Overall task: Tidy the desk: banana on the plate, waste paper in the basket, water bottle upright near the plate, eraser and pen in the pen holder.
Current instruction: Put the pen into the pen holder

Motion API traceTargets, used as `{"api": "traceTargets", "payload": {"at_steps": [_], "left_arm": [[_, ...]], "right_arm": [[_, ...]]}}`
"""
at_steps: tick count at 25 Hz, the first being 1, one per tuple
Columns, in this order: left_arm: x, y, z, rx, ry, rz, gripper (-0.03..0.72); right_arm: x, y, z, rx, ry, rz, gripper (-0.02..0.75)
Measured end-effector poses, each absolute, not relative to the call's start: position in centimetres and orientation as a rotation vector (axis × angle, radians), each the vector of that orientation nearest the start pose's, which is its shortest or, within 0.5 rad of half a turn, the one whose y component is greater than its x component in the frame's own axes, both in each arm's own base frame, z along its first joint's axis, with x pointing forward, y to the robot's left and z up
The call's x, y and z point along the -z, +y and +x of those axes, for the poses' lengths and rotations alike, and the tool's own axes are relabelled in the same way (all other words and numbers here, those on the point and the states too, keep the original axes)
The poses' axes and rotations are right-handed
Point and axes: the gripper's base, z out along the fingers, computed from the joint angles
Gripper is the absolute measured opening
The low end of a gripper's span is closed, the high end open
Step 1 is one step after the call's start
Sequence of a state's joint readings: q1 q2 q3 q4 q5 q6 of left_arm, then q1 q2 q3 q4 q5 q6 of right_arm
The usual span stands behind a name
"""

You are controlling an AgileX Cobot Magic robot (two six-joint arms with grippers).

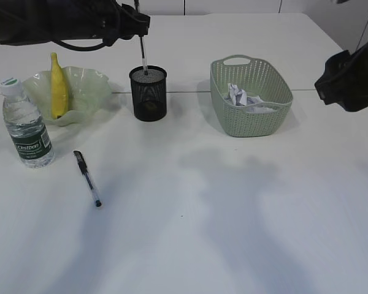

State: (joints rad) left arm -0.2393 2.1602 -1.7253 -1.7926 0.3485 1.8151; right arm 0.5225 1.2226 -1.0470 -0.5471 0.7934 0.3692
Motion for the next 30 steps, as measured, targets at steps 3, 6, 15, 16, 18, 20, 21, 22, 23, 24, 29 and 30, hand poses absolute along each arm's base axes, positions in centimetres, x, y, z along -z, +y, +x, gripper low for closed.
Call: {"api": "traceTargets", "payload": {"at_steps": [3, 6, 15, 16, 18, 20, 21, 22, 23, 24, 29, 30], "left_arm": [[-24.0, -15.3, 50.0, 0.472, 1.796, 0.466, 0.069], [-23.0, -15.4, 50.4, 0.459, 1.802, 0.485, 0.069], [-21.8, -14.5, 51.3, 0.44, 1.817, 0.476, 0.069], [-21.8, -14.4, 51.3, 0.438, 1.816, 0.473, 0.07], [-21.8, -14.2, 51.4, 0.436, 1.817, 0.468, 0.075], [-21.8, -14.1, 51.4, 0.435, 1.817, 0.467, 0.087], [-21.8, -14.1, 51.4, 0.435, 1.817, 0.467, 0.098], [-21.8, -14.1, 51.4, 0.435, 1.817, 0.467, 0.108], [-21.8, -14.1, 51.4, 0.435, 1.817, 0.467, 0.12], [-21.8, -14.1, 51.4, 0.435, 1.817, 0.467, 0.134], [-21.8, -14.1, 51.4, 0.435, 1.817, 0.467, 0.202], [-21.8, -14.1, 51.4, 0.435, 1.817, 0.467, 0.224]], "right_arm": [[-34.0, 9.5, 23.4, 0.212, 2.266, -0.463, 0.52], [-34.1, 9.5, 23.4, 0.223, 2.26, -0.468, 0.52], [-34.1, 9.4, 23.4, 0.241, 2.254, -0.474, 0.509], [-34.1, 9.4, 23.4, 0.241, 2.254, -0.474, 0.507], [-34.1, 9.4, 23.4, 0.241, 2.254, -0.474, 0.504], [-34.1, 9.4, 23.4, 0.242, 2.254, -0.475, 0.503], [-34.1, 9.4, 23.4, 0.243, 2.253, -0.475, 0.503], [-34.1, 9.4, 23.5, 0.246, 2.251, -0.477, 0.503], [-34.2, 9.4, 23.5, 0.248, 2.251, -0.477, 0.503], [-34.2, 9.3, 23.5, 0.249, 2.25, -0.478, 0.503], [-34.2, 9.3, 23.5, 0.253, 2.248, -0.479, 0.503], [-34.2, 9.3, 23.5, 0.253, 2.248, -0.479, 0.503]]}}
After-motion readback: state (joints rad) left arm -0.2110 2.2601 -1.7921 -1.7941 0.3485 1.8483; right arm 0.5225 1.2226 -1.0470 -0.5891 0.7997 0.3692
